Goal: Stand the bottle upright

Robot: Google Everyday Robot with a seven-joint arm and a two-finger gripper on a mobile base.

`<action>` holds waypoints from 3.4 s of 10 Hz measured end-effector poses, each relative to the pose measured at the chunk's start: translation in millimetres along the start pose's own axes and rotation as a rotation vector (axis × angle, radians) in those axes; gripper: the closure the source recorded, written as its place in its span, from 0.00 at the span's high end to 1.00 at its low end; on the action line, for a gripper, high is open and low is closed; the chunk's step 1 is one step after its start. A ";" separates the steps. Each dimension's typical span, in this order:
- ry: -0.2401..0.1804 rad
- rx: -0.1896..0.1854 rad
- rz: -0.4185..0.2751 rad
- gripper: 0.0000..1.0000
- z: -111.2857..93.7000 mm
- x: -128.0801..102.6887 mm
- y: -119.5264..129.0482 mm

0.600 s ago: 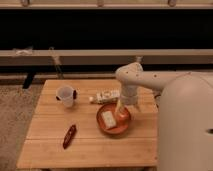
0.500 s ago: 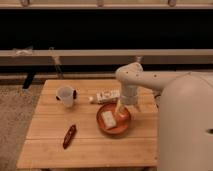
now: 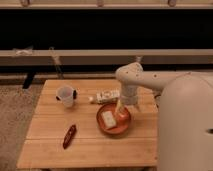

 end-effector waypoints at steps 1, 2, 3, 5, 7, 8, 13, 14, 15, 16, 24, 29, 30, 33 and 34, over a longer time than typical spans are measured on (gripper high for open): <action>0.001 0.000 0.000 0.80 0.4 0.1 0.1; 0.000 0.000 0.000 0.80 0.2 0.0 0.0; 0.000 0.000 0.000 0.80 0.3 0.0 0.0; 0.001 0.000 0.000 0.80 0.3 0.0 0.0; 0.001 0.000 0.000 0.80 0.3 0.0 0.1; 0.000 0.000 0.000 0.80 0.3 0.0 0.1; 0.000 0.000 0.000 0.80 0.3 0.0 0.0; 0.001 0.000 0.000 0.80 0.3 0.0 0.0; 0.001 0.000 0.000 0.80 0.3 0.0 0.0; 0.001 0.000 0.000 0.80 0.3 0.0 0.0; -0.065 0.030 -0.318 0.80 -17.7 -52.5 26.0; -0.210 0.051 -0.849 0.80 -39.5 -131.0 61.7; -0.234 0.052 -0.929 0.80 -41.6 -146.3 71.1; -0.239 0.076 -1.089 0.80 -29.4 -158.6 92.2; -0.240 0.092 -1.126 0.80 -20.7 -157.4 105.3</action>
